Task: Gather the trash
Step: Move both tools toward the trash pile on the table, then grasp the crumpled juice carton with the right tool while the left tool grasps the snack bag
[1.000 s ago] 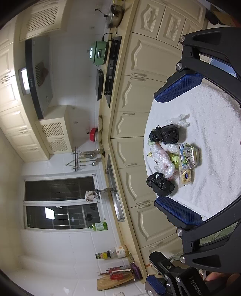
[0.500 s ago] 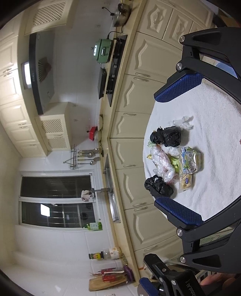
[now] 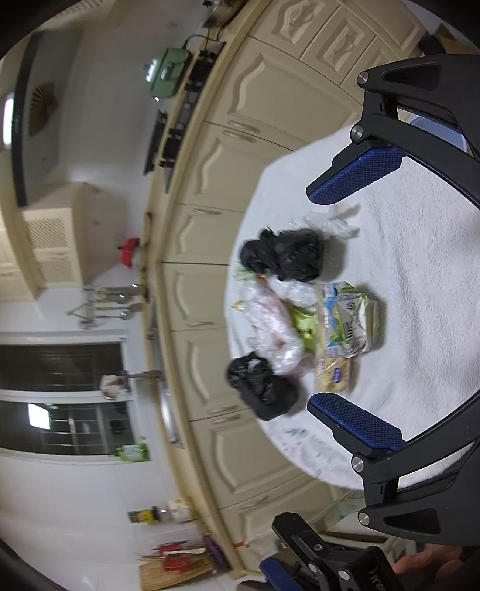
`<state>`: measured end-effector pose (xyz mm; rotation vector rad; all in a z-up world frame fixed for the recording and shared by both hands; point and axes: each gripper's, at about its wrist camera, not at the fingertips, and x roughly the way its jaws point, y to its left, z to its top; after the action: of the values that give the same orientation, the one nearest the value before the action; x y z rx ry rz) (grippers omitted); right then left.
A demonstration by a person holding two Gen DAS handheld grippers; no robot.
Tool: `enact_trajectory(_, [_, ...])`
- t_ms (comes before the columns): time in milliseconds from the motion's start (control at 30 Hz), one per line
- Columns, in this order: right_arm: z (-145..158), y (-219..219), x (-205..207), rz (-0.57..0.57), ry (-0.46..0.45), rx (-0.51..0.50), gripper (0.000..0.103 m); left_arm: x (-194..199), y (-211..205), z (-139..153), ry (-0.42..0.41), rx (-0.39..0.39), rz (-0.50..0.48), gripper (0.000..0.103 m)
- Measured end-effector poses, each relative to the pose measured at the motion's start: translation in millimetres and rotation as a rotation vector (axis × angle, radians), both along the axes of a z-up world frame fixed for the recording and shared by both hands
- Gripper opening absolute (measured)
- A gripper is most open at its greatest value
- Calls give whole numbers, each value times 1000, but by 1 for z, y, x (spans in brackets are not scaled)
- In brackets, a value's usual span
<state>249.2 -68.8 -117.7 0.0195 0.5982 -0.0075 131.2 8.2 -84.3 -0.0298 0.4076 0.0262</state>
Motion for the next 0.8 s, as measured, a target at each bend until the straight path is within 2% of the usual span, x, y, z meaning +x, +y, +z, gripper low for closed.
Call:
enact_trajectory(333, [-58, 6, 39, 37, 157, -1, 103, 64, 5, -41, 106, -9, -9, 102])
enact_trajectory(633, [-93, 14, 67, 52, 249, -16, 101, 95, 12, -69, 153, -19, -17, 102])
enact_trajectory(800, [-108, 17, 80, 73, 291, -12, 88, 105, 11, -79, 176, -11, -23, 102])
